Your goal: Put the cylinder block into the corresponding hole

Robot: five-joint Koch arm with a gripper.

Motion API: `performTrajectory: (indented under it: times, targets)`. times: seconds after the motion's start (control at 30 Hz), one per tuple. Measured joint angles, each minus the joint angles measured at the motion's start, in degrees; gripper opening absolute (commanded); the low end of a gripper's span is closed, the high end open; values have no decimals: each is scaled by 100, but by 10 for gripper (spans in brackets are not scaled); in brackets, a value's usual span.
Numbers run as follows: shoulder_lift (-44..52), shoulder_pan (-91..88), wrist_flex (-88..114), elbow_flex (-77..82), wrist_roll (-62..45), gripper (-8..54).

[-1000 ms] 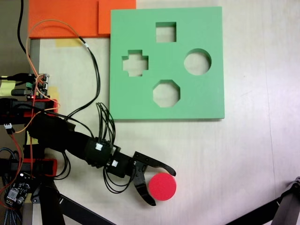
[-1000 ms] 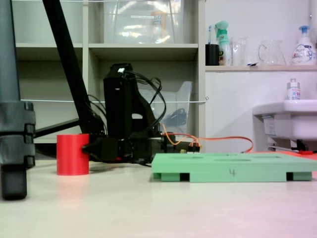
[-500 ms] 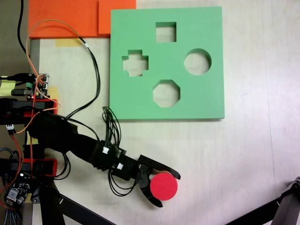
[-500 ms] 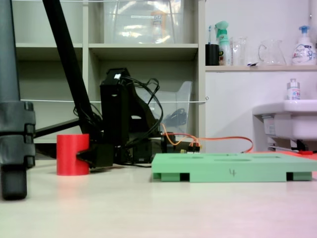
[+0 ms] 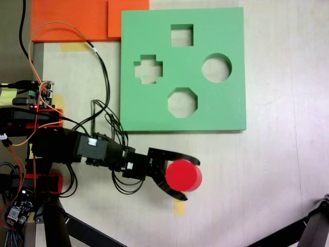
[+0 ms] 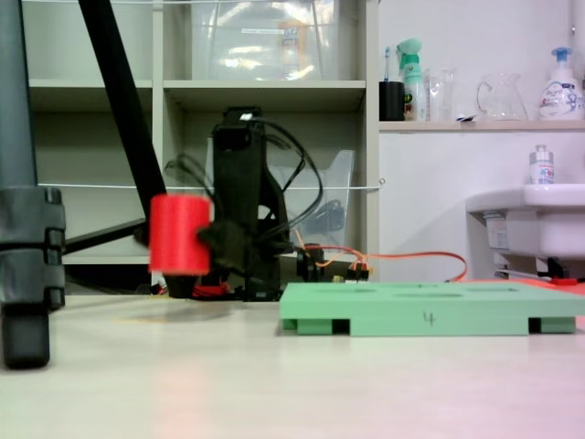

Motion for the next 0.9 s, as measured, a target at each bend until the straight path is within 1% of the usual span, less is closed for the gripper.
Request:
performTrajectory:
  times: [0.13,0.23,0.33,0.43,0.6,0.8,0.9]
  targets:
    - [1230,-958,1151,62,0,139]
    - [1591,-1802,1714,62,0,140]
    - [1626,-2531,2188,-290,0,140]
    - [1468,-3155,2276,-721,-53,140]
    - [844,-3656,2628,-1433,-185,140]
    - [97,-3771,3015,-2452,-185,140]
    - [-475,-3744,3076,-2979,-185,139]
